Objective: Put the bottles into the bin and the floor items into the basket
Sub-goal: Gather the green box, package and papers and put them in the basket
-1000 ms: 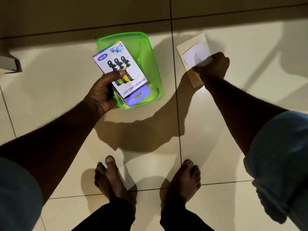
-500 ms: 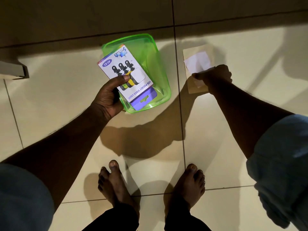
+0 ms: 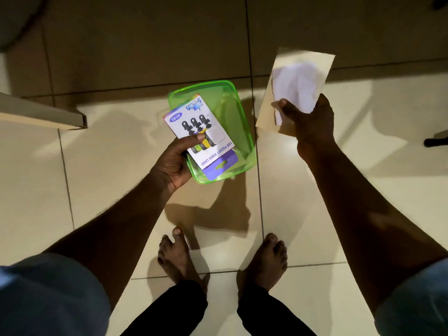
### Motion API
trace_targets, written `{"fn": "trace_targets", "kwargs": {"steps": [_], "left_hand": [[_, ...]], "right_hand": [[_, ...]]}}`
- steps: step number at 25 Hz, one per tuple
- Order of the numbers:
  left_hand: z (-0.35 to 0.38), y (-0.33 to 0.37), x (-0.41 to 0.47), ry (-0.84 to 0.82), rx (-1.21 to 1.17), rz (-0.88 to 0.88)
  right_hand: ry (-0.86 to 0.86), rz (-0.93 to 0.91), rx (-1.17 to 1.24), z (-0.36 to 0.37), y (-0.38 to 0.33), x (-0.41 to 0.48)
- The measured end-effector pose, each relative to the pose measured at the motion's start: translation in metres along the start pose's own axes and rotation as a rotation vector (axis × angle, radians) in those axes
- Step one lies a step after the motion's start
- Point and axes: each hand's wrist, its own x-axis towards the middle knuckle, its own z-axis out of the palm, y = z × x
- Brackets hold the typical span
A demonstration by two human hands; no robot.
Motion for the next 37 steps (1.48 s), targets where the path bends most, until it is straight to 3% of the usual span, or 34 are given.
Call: {"fn": "trace_targets", "kwargs": {"steps": [6, 12, 22, 31, 37], "left_hand": [[0.064, 0.042, -0.089, -0.025, -0.035, 0.021], [0.127, 0.093, -0.182, -0.053, 0.022, 0.040], [0.204, 0.177, -0.326, -0.009, 0.028, 0.177], [0.231, 0.202, -0.464, 0.161, -0.059, 0.308], [0.225, 0.216, -0.555, 0.187, -0.239, 0.431]], "right_hand": [[-0.357, 0.036, -0.088, 0.015, -0.110, -0.108], [-0.331, -0.051, -0.464, 0.016, -0.206, -0.192], [-0.508, -0.319, -0.952, 0.047, -0.342, -0.323], [-0.686, -0.210, -0.797, 0.055, -0.420, -0.444], [-0.440, -0.287, -0.715, 0.070, -0.453, -0.489]]}}
